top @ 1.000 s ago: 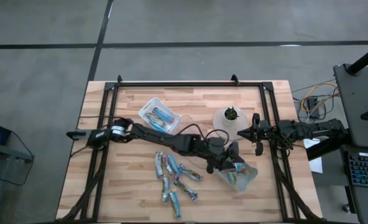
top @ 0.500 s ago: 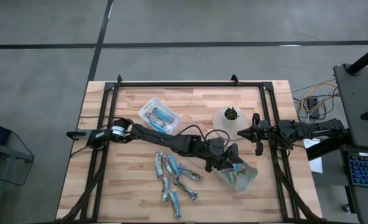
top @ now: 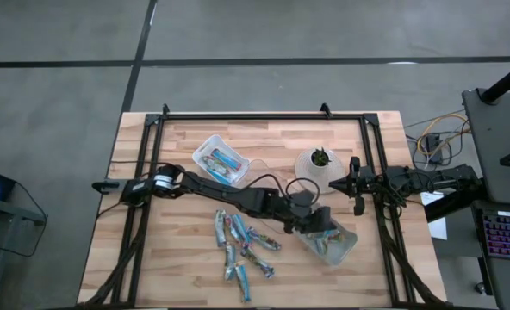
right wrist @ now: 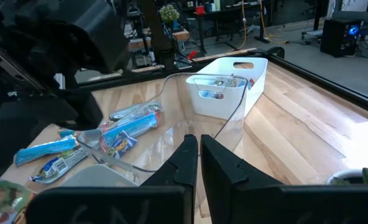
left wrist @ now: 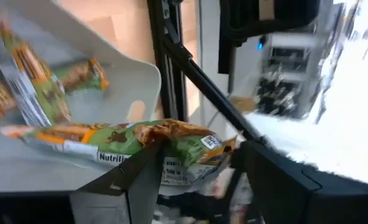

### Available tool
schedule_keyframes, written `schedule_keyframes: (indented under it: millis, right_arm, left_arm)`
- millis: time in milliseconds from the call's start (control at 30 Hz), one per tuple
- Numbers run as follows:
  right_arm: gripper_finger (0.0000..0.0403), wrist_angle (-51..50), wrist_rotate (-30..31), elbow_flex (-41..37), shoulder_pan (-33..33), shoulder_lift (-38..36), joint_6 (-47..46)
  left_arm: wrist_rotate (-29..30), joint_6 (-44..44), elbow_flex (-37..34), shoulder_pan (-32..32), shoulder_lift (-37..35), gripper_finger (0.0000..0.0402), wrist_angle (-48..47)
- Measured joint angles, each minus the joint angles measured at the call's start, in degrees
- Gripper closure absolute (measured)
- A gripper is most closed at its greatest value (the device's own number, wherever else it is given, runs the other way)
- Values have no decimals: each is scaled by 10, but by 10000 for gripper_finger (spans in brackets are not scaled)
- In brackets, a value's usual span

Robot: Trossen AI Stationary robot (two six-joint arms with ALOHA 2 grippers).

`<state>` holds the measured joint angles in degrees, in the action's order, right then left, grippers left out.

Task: Pick and place Granola Bars by type
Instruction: Put the orange granola bar into the gray bin, then put the blue granola bar into the transparent bin

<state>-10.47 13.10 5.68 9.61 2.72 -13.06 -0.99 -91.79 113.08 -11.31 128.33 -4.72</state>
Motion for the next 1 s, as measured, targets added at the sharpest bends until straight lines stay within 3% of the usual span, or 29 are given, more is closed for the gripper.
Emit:
schedule_keyframes:
  millis: [100,233,367,633,833,1000]
  right_arm:
    - [390,0,0,0,0,0,0]
    - [390,0,0,0,0,0,0]
    - [390,0,0,0,0,0,0]
    - [390,0,0,0,0,0,0]
    - [390,0,0,0,0,0,0]
    - [390,0,0,0,0,0,0]
  left_arm:
    - [0,-57,0,0,0,195,16]
    - [0,-13,0,0,0,195,22]
    - [0,-49,0,0,0,195,23]
    - [-41,67,0,-2,0,195,22]
    - [-41,-11,0,-2,0,195,41]
    - [-43,104,0,-4,-10,195,63]
